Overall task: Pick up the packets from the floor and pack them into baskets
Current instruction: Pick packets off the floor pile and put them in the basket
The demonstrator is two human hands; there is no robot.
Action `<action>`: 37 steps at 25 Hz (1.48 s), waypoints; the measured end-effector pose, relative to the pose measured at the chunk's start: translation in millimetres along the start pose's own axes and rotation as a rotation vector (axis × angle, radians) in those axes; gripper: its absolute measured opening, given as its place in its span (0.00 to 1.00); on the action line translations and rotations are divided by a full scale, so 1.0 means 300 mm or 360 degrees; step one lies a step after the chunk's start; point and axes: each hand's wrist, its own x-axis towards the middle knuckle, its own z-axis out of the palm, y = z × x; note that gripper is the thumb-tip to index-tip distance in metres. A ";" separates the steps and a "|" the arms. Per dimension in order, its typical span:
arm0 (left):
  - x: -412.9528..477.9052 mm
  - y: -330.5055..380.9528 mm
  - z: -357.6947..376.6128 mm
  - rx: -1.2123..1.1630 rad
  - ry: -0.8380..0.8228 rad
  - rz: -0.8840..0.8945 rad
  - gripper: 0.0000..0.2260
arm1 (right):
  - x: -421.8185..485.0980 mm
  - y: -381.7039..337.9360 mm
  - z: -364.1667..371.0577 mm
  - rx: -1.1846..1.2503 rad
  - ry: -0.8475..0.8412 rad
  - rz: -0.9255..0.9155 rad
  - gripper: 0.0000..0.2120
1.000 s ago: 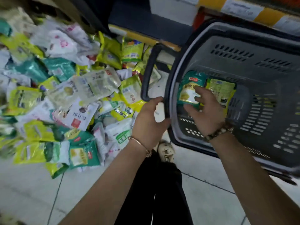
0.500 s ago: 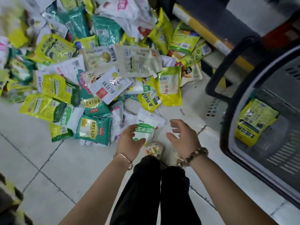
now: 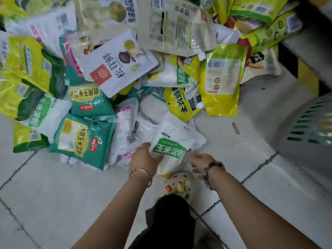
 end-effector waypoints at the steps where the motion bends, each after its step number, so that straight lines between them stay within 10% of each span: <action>1: 0.039 -0.015 0.044 0.0040 0.0053 -0.0003 0.28 | 0.057 0.012 0.029 0.0085 -0.0029 -0.0060 0.14; 4: 0.109 -0.045 0.149 0.0133 0.0255 0.0090 0.23 | 0.147 0.022 0.097 0.0323 0.0126 -0.0432 0.04; 9: 0.114 0.017 0.176 -0.0359 0.0382 0.0253 0.06 | 0.116 -0.013 0.036 0.0483 0.0061 -0.1028 0.15; 12: 0.094 0.118 0.155 -0.0760 0.0435 0.0459 0.04 | 0.136 -0.079 -0.049 0.0469 -0.0038 -0.1059 0.24; 18: 0.064 0.199 0.150 -0.1116 0.0266 0.0516 0.05 | 0.128 -0.119 -0.136 0.0547 -0.0122 -0.1095 0.10; 24: 0.178 0.030 -0.031 -0.0003 0.1101 0.0488 0.23 | 0.125 -0.114 -0.190 0.0470 0.0206 -0.1387 0.14; 29: 0.276 -0.016 -0.032 0.0384 0.0787 0.0066 0.32 | 0.088 -0.112 -0.175 0.0409 0.0271 -0.1531 0.17; 37: 0.228 0.000 -0.134 0.0896 0.0723 0.0099 0.10 | -0.059 -0.123 -0.218 0.0363 0.0388 -0.1656 0.04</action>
